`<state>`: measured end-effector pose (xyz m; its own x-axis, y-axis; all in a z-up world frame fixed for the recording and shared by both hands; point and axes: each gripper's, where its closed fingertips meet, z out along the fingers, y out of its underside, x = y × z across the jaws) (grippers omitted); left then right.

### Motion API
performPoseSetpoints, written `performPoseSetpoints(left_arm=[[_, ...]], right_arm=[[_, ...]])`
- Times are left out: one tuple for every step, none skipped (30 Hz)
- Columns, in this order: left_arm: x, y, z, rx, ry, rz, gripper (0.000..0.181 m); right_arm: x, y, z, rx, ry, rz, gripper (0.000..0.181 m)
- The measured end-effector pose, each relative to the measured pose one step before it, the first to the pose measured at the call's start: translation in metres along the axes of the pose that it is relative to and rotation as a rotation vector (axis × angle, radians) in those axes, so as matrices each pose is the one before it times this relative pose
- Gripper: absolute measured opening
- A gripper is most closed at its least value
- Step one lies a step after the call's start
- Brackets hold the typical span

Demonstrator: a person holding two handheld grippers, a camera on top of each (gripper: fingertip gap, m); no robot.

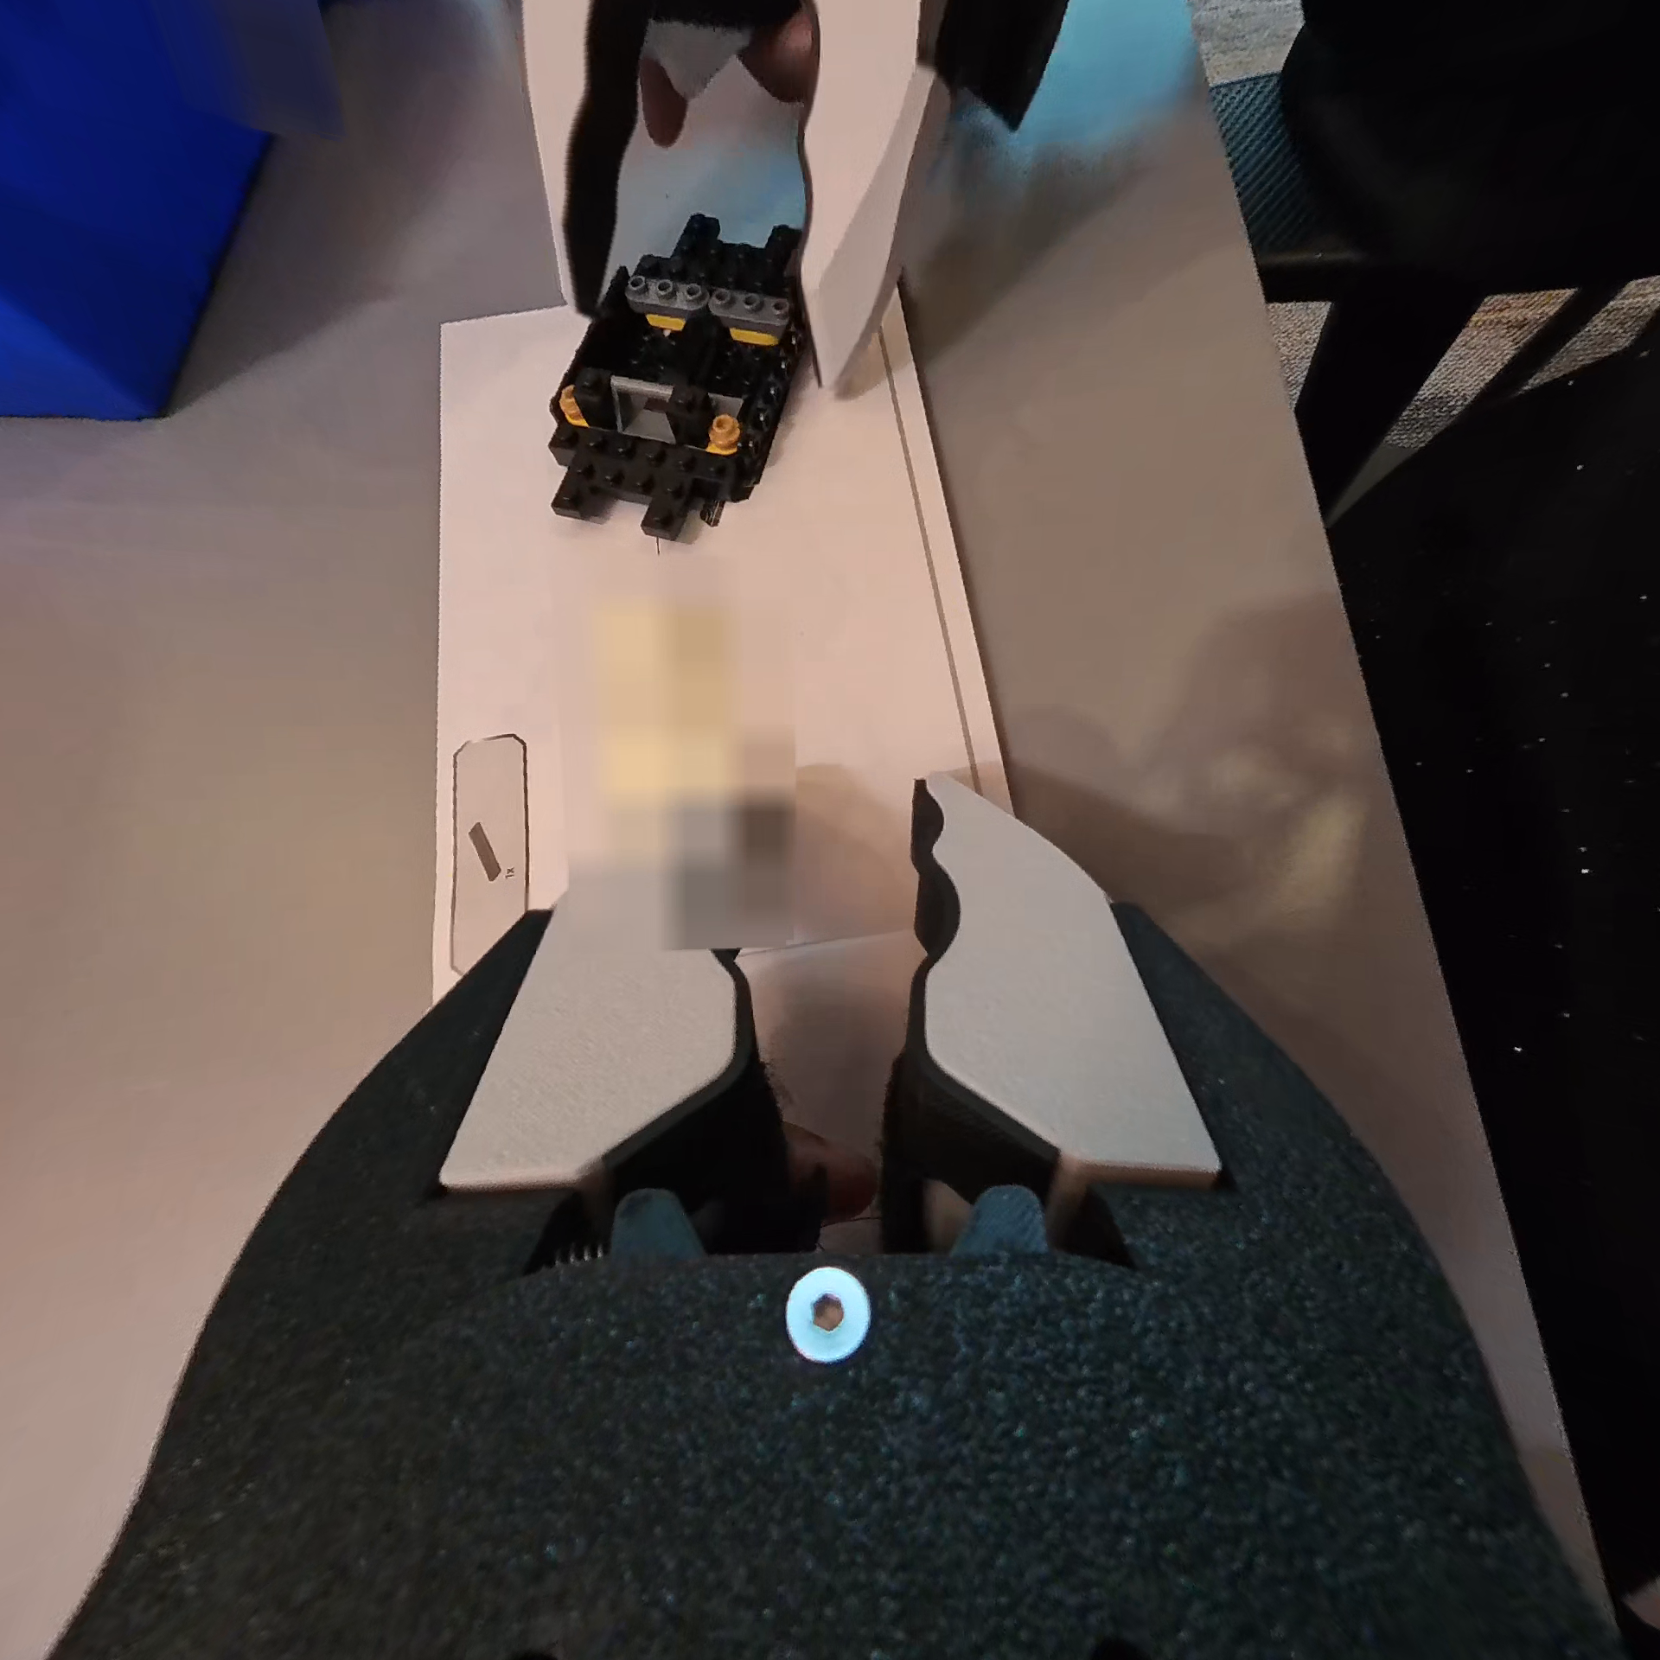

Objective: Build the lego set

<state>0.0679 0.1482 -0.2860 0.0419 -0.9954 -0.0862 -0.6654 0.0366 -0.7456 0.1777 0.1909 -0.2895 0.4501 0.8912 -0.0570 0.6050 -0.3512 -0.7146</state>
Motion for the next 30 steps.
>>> performPoseSetpoints(left_arm=[[0.00013,-0.00029,0.00021,0.0018,0.0010,-0.0014,0.033],[0.00015,0.00004,0.00012,-0.0002,0.0013,0.0004,0.033],[0.00000,-0.00011,0.00017,0.0015,0.0003,0.0007,0.033],[0.00006,0.00000,0.00008,0.0011,0.0009,-0.0005,0.033],[-0.00002,0.00001,0.00011,0.0011,0.0018,-0.0020,0.034],[-0.00003,0.00002,0.00011,0.0011,0.0023,-0.0023,0.034],[-0.00004,0.00008,0.00004,0.0011,0.0023,-0.0022,0.034],[-0.00005,-0.00006,0.00003,0.0010,0.0017,-0.0018,0.034],[-0.00011,0.00003,0.00008,0.0009,0.0009,-0.0010,0.034],[0.00003,-0.00003,-0.00001,0.0008,0.0009,-0.0003,0.034],[-0.00006,0.00000,0.00012,0.0006,0.0008,-0.0005,0.035],[-0.00010,0.00004,0.00010,0.0003,0.0001,-0.0011,0.035],[-0.00021,0.00004,-0.00003,0.0003,0.0000,-0.0013,0.035],[-0.00020,-0.00005,0.00005,0.0004,0.0002,-0.0010,0.035],[-0.00015,0.00002,-0.00004,0.0003,0.0000,-0.0007,0.036],[0.00000,-0.00001,0.00002,0.0001,0.0005,-0.0005,0.036],[-0.00003,-0.00007,0.00008,0.0000,0.0003,-0.0004,0.036],[-0.00003,0.00000,0.00000,0.0000,-0.0003,-0.0001,0.036],[0.00000,0.00000,-0.00001,0.0000,-0.0005,0.0006,0.036],[-0.00005,-0.00005,0.00006,-0.0001,-0.0007,0.0010,0.036],[-0.00012,-0.00005,-0.00009,-0.0002,-0.0010,0.0011,0.036],[-0.00013,-0.00011,0.00002,-0.0008,-0.0018,0.0014,0.036],[-0.00030,0.00000,-0.00009,-0.0012,-0.0024,0.0025,0.037],[-0.00027,-0.00006,-0.00022,-0.0029,-0.0029,0.0053,0.037],[-0.00066,0.00024,-0.00062,-0.0071,-0.0063,0.0099,0.038],[-0.00166,0.00045,-0.00114,-0.0094,-0.0122,0.0113,0.039],[-0.00189,0.00022,-0.00148,-0.0051,-0.0135,0.0085,0.040],[-0.00156,-0.00053,-0.00162,0.0019,-0.0094,0.0017,0.042],[-0.00326,-0.00114,-0.00177,0.0071,-0.0164,-0.0097,0.051],[-0.00677,-0.00164,-0.00183,0.0104,-0.0360,-0.0245,0.065]], right_arm=[[0.00073,0.00156,0.00140,-0.0085,0.0070,-0.0056,0.071],[0.00048,0.00003,0.00040,0.0010,0.0067,-0.0094,0.070],[-0.00044,-0.00008,-0.00001,-0.0003,-0.0011,-0.0028,0.069],[-0.00002,0.00003,-0.00019,-0.0002,-0.0019,0.0055,0.069],[0.00009,-0.00009,-0.00019,0.0017,-0.0022,0.0046,0.069],[0.00049,0.00002,-0.00011,0.0012,0.0010,-0.0002,0.068],[0.00045,0.00022,0.00002,0.0006,0.0022,-0.0022,0.067],[0.00017,0.00002,0.00007,0.0009,0.0006,-0.0005,0.066],[0.00004,-0.00004,0.00003,0.0000,0.0001,0.0009,0.066],[0.00008,0.00001,0.00003,-0.0005,0.0009,-0.0003,0.066],[0.00017,0.00002,0.00002,-0.0006,0.0011,-0.0009,0.066],[0.00011,-0.00004,0.00006,-0.0001,0.0010,-0.0002,0.066],[0.00022,0.00001,-0.00002,0.0001,0.0010,0.0007,0.065],[0.00010,0.00004,-0.00006,0.0001,0.0007,0.0006,0.065],[0.00013,0.00003,-0.00019,0.0001,0.0003,-0.0002,0.064],[0.00005,0.00007,0.00004,0.0005,0.0002,0.0004,0.064],[0.00028,-0.00007,-0.00011,0.0004,0.0007,0.0011,0.064],[0.00018,0.00001,-0.00003,0.0001,0.0010,0.0012,0.063],[0.00015,0.00000,-0.00002,0.0002,0.0005,0.0007,0.063],[-0.00007,0.00000,-0.00001,0.0003,0.0003,0.0002,0.063],[0.00005,0.00001,-0.00001,-0.0001,0.0002,-0.0003,0.063],[-0.00017,0.00001,-0.00011,-0.0006,0.0002,-0.0003,0.062],[-0.00010,0.00004,0.00000,-0.0005,0.0000,-0.0005,0.062],[-0.00011,0.00000,0.00002,-0.0002,0.0000,-0.0003,0.062],[0.00002,0.00002,-0.00004,0.0004,0.0000,0.0003,0.062],[0.00002,-0.00009,0.00003,0.0009,-0.0004,0.0009,0.061],[-0.00001,0.00003,0.00006,0.0008,-0.0002,0.0005,0.061],[0.00004,0.00002,-0.00004,0.0003,0.0000,0.0001,0.061],[-0.00006,-0.00004,-0.00010,0.0000,0.0002,-0.0001,0.061],[0.00006,0.00000,0.00000,0.0000,0.0006,0.0003,0.061]])
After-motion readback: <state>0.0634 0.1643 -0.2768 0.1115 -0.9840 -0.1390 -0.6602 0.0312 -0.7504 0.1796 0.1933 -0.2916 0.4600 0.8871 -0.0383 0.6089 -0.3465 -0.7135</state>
